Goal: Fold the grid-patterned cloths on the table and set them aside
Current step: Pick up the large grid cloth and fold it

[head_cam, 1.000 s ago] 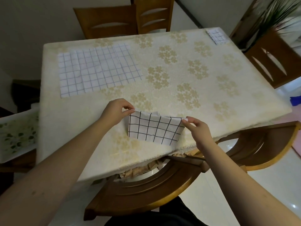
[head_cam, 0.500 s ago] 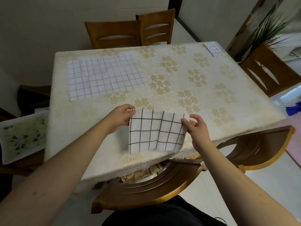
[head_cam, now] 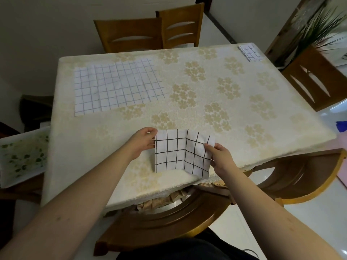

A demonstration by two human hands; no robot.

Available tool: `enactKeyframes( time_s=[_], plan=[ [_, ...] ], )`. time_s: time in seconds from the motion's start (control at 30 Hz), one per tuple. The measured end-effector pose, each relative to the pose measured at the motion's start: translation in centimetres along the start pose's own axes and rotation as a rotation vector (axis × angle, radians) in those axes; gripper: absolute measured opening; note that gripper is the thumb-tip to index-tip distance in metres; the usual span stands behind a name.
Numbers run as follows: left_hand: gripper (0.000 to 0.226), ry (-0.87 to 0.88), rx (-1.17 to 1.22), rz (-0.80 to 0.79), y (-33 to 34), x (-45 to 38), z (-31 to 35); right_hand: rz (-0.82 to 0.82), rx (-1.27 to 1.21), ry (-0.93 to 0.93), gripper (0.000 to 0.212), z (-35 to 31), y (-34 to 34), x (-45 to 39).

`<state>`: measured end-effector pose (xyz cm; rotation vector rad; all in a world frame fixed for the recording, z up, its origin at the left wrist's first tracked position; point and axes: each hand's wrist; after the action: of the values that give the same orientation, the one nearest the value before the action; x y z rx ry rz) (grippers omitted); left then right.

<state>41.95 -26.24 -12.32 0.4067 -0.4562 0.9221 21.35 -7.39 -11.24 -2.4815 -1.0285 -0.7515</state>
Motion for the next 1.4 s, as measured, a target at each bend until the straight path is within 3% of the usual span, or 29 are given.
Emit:
enactKeyframes(
  time_s=[0.23,0.3,0.47,0.73,0.83,1.0,1.13,1.2,1.4],
  plan=[
    [0.046,-0.138,-0.292,-0.015,2.7,-3.3,-3.3,0.046,-0.125,0.205,0.021,1.2,-2.1,-5.0],
    [0.053,-0.171,-0.355,-0.006,3.8,-4.1,-4.4,0.039,-0.123,0.206,0.009,1.0,-3.2,-6.2],
    [0.037,-0.101,-0.568,0.131,6.4,-6.0,-5.5,0.035,0.013,0.181,0.024,0.9,-6.2,-9.5],
    [0.03,-0.087,-0.6,0.258,7.6,-7.1,-5.4,-0.079,0.246,0.265,0.028,0.7,-8.9,-12.7],
    [0.03,-0.113,-0.555,0.272,7.5,-7.0,-5.9,-0.14,0.357,0.26,0.049,0.1,-8.8,-12.7],
    [0.029,-0.138,-0.45,0.278,7.8,-6.1,-5.6,-0.33,0.103,0.192,0.067,-1.0,-7.4,-12.2],
    [0.04,-0.266,-0.186,0.282,7.9,-5.4,-5.2,-0.531,0.133,0.12,0.085,-1.6,-5.2,-11.9],
    [0.045,-0.323,-0.033,0.255,8.1,-5.0,-4.9,-0.616,0.154,0.109,0.086,-1.7,-3.9,-11.6],
    [0.053,-0.343,0.107,0.252,8.1,-5.0,-5.3,-0.714,0.204,0.06,0.079,-1.4,-1.0,-10.3]
  ],
)
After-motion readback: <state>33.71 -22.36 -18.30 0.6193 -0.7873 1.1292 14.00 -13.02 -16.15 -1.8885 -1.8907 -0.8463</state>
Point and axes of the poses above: each hand's wrist, its own x-axis away from the middle knuckle, its own y-axis out of the palm, z = x × y, and after that the axes turned 8 degrees about x, right-handed
